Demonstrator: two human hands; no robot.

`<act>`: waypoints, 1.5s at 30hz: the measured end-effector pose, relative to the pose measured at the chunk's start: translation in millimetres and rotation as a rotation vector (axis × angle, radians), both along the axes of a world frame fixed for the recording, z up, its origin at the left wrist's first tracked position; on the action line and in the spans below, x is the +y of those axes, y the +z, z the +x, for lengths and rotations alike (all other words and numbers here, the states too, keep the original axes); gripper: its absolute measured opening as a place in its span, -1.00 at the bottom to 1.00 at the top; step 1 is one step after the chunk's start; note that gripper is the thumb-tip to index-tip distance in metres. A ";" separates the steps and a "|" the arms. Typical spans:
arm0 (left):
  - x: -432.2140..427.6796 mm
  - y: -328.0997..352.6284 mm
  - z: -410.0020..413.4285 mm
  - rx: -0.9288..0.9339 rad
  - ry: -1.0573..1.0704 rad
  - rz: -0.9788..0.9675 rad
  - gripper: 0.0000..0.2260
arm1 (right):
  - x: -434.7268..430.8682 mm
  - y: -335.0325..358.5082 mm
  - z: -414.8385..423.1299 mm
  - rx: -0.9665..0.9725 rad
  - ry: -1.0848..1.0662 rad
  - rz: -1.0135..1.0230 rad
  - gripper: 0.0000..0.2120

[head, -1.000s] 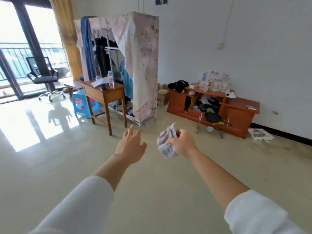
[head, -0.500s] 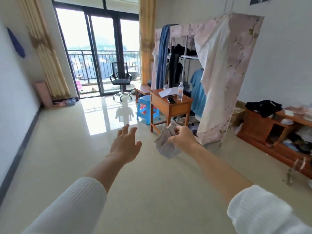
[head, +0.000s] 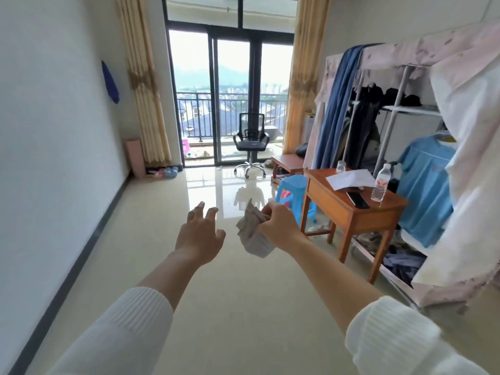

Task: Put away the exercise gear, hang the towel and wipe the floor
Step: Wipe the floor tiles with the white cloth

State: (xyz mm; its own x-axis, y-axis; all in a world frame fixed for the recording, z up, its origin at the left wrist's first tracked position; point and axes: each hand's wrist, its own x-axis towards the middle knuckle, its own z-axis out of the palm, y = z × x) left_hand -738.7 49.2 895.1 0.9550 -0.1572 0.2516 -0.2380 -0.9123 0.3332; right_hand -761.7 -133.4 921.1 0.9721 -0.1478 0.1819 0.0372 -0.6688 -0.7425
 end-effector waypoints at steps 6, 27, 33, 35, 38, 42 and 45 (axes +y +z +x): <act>22.4 20.8 175.8 -0.011 0.023 -0.018 -0.49 | 10.1 19.5 177.4 -0.009 0.004 0.011 -0.89; 7.7 -31.3 717.6 0.019 0.258 -0.074 -0.52 | -26.1 1.3 770.6 -0.040 0.145 -0.097 -0.96; 36.4 -61.5 852.3 0.109 0.379 -0.032 -0.52 | -0.7 -31.9 926.0 0.036 0.214 -0.100 -0.88; 48.7 -74.6 900.5 0.123 0.396 -0.006 -0.51 | 13.6 -47.4 980.5 0.059 0.233 -0.103 -0.90; 73.9 -91.9 981.1 0.138 0.434 -0.005 -0.51 | 39.3 -68.7 1066.9 0.088 0.280 -0.138 -0.92; 115.8 -101.3 1090.9 0.208 0.479 0.026 -0.51 | 64.8 -82.7 1177.5 0.145 0.300 -0.198 -0.92; 133.5 -101.4 1166.3 0.236 0.508 0.016 -0.52 | 69.5 -86.2 1254.1 0.172 0.291 -0.238 -0.93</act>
State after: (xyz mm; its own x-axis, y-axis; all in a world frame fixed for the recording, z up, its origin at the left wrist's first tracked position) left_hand 427.6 182.6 793.7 0.9419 0.3350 0.0236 0.3118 -0.8983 0.3096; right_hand 492.3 -63.8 834.8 0.9863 0.1649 0.0091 0.1395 -0.8026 -0.5799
